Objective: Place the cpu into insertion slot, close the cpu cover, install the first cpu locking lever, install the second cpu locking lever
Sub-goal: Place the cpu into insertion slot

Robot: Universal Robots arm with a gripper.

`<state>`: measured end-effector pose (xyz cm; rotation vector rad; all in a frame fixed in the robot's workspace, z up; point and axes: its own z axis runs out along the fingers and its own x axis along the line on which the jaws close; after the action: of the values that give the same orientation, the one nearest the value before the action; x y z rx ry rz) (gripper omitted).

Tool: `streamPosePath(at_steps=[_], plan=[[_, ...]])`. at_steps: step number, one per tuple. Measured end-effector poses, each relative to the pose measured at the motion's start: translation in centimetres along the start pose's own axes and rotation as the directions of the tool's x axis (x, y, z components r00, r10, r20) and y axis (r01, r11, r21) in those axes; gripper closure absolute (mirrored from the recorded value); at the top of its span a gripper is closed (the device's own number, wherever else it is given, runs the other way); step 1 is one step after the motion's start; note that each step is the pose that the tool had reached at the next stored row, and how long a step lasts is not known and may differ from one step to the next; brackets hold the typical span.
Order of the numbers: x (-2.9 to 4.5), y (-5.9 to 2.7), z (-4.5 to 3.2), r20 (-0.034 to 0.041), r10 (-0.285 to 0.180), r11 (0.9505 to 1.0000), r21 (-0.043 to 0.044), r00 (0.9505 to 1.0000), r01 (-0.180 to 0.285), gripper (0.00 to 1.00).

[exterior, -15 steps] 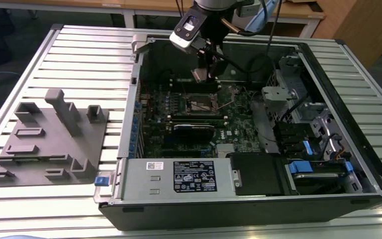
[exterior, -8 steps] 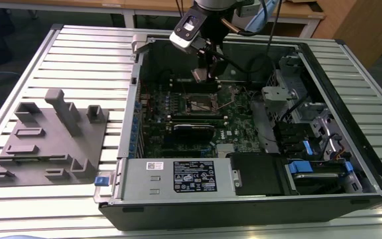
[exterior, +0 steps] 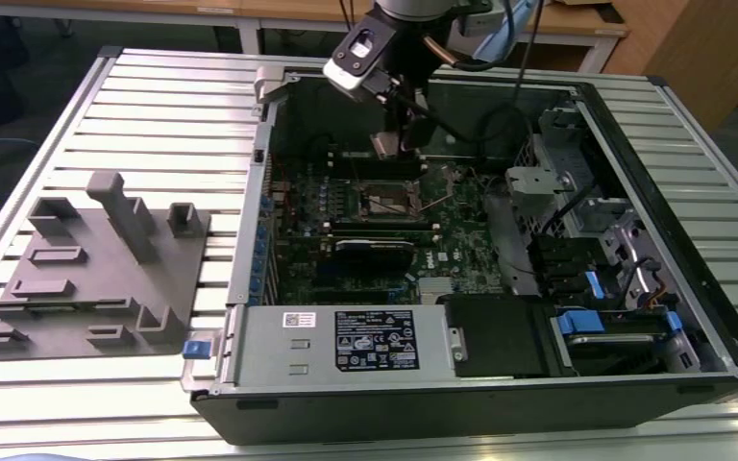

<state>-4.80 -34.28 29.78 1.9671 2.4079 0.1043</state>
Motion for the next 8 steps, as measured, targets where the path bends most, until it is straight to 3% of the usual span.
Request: streamPosePath(at_steps=[3, 8], plan=[[0.00, 0.00, 0.01, 0.0031, 0.043, 0.9991, -0.0007, 0.9991, -0.043, 0.46], [0.00, 0.00, 0.02, 0.0032, 0.044, 0.9990, -0.0009, 0.9990, -0.044, 0.46]])
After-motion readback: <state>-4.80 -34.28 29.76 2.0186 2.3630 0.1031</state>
